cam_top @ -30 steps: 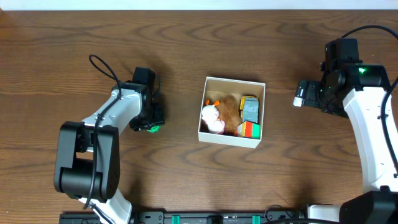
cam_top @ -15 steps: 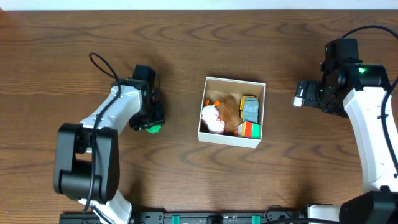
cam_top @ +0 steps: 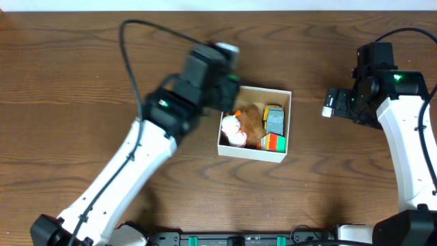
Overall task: Pack container
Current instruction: 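Carry the green ball into the box's back left corner and release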
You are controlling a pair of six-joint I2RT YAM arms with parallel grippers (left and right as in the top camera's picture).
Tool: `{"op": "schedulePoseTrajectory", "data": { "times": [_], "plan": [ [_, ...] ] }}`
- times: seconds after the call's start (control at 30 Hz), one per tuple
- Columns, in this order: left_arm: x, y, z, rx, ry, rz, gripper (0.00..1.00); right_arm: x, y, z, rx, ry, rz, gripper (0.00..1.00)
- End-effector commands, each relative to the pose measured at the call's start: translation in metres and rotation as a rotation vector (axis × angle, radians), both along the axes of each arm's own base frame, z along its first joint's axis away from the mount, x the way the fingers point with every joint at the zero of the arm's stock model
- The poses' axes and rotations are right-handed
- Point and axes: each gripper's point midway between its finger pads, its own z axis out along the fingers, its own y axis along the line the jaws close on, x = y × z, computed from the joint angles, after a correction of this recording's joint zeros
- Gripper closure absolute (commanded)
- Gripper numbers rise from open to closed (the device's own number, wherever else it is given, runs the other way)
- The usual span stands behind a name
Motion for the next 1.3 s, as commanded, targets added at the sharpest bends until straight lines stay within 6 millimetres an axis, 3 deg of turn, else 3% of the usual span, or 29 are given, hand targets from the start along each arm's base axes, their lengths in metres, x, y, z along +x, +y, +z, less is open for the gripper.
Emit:
{"op": "schedulePoseTrajectory", "data": {
  "times": [0.0,0.27,0.47,0.53,0.83,1.07,1.2,1.27],
  "plan": [
    [0.008,-0.01,-0.017,0.128,-0.064,-0.034,0.76,-0.002,-0.001,0.001,-0.004,0.001,0.006,0.01],
    [0.023,-0.025,-0.094,0.223,0.063,-0.05,0.76,-0.002,-0.001,0.001,-0.005,0.001,0.006,0.01],
    [0.027,-0.027,-0.127,0.262,0.115,-0.053,0.75,-0.002,-0.001,0.001,-0.005,0.001,0.006,0.01],
    [0.027,-0.027,-0.132,0.268,0.122,-0.053,0.57,-0.002,-0.001,0.001,-0.005,0.0,0.006,0.01],
    [0.035,-0.018,-0.132,0.264,0.129,-0.024,0.16,-0.002,-0.001,0.001,-0.005,0.0,0.006,0.01],
    [0.035,-0.009,-0.128,0.253,0.146,0.011,0.15,-0.002,-0.001,0.001,-0.004,0.0,0.006,0.01],
    [0.034,0.004,-0.102,0.225,0.12,0.041,0.1,-0.002,0.0,0.001,-0.001,0.0,0.01,0.01],
    [0.036,0.023,-0.084,0.19,0.119,0.103,0.08,-0.001,0.006,0.001,0.016,-0.002,0.046,0.01]
  ]
}}
